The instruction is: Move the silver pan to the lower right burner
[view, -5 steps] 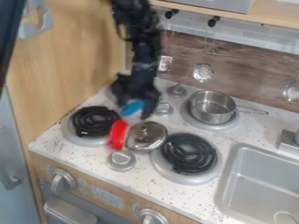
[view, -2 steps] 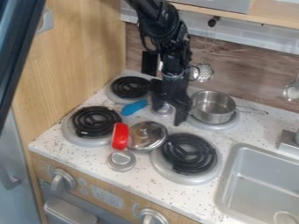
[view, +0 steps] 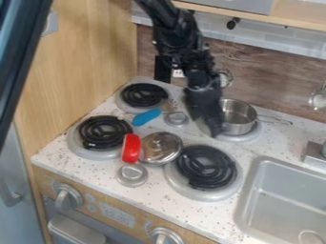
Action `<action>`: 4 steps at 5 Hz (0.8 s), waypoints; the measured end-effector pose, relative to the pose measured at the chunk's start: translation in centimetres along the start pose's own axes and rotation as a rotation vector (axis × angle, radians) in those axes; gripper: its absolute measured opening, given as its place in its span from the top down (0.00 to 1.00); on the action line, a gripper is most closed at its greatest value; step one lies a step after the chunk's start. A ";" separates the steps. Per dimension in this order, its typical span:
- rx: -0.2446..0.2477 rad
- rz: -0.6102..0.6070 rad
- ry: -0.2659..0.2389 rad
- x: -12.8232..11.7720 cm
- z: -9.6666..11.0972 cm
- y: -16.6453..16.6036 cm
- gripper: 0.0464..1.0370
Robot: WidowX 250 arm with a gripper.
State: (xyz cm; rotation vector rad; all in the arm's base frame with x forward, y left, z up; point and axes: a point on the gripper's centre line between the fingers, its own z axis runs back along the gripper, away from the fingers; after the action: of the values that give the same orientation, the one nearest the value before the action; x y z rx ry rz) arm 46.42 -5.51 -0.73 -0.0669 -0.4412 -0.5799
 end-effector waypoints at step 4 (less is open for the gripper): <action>0.054 -0.044 0.017 4.7 -1.1 0.1 0.04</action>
State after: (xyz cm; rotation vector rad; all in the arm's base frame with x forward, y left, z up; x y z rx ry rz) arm 50.41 -8.04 0.23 -0.0008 -0.4426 -0.6115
